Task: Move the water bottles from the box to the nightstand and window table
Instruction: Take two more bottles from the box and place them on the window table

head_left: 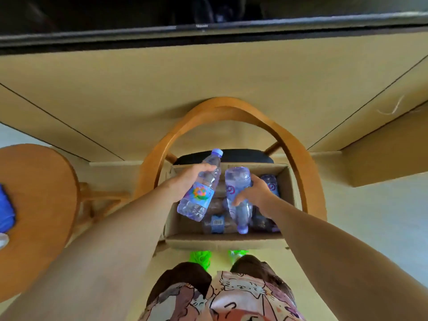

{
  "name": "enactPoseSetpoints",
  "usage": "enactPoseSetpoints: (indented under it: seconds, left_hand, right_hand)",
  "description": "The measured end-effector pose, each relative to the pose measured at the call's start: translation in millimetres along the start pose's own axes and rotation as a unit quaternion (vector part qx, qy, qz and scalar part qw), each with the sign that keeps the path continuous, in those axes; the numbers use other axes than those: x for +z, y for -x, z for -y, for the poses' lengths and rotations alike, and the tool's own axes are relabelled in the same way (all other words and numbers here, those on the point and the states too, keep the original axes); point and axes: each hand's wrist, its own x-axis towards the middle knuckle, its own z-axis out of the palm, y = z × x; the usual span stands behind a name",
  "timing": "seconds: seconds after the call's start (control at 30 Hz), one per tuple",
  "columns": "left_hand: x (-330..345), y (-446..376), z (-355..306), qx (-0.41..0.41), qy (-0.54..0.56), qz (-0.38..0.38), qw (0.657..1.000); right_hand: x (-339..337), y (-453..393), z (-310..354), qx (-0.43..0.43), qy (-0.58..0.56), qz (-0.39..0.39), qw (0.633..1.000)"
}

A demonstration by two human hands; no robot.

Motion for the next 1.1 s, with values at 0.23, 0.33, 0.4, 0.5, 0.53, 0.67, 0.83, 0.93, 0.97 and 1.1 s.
enactPoseSetpoints:
  seconds: [0.23, 0.33, 0.4, 0.5, 0.53, 0.67, 0.83, 0.93, 0.97, 1.1]
  left_hand:
    - [27, 49, -73, 0.102, -0.04, 0.078, 0.991]
    - [47, 73, -96, 0.154, -0.061, 0.117, 0.979]
    - [61, 86, -105, 0.185, -0.078, 0.143, 0.969]
    - [86, 105, -112, 0.212, -0.122, 0.175, 0.954]
    - [96, 111, -114, 0.223, -0.131, 0.181, 0.949]
    - [148, 136, -114, 0.258, -0.187, 0.209, 0.924]
    - [229, 177, -98, 0.285, -0.221, 0.29, 0.887]
    - [283, 205, -81, 0.293, -0.256, 0.329, 0.861]
    - [301, 214, -74, 0.295, -0.264, 0.342, 0.852]
    - [379, 259, -39, 0.3, -0.299, 0.39, 0.818]
  right_hand:
    - [-31, 67, 41, -0.034, -0.347, 0.016, 0.937]
    - [-43, 97, 49, -0.089, -0.399, 0.007, 0.913]
    - [-51, 118, 47, -0.155, -0.433, 0.018, 0.888]
    - [-63, 147, 32, -0.207, -0.481, 0.022, 0.852]
    - [-67, 155, 26, -0.211, -0.493, 0.013, 0.844]
    - [-83, 195, -8, -0.223, -0.542, -0.013, 0.81]
    - [-113, 261, -68, -0.229, -0.549, -0.117, 0.795]
    - [-130, 304, -104, -0.219, -0.556, -0.218, 0.772]
    - [-134, 318, -116, -0.226, -0.563, -0.241, 0.758]
    - [-150, 383, -175, -0.271, -0.58, -0.29, 0.712]
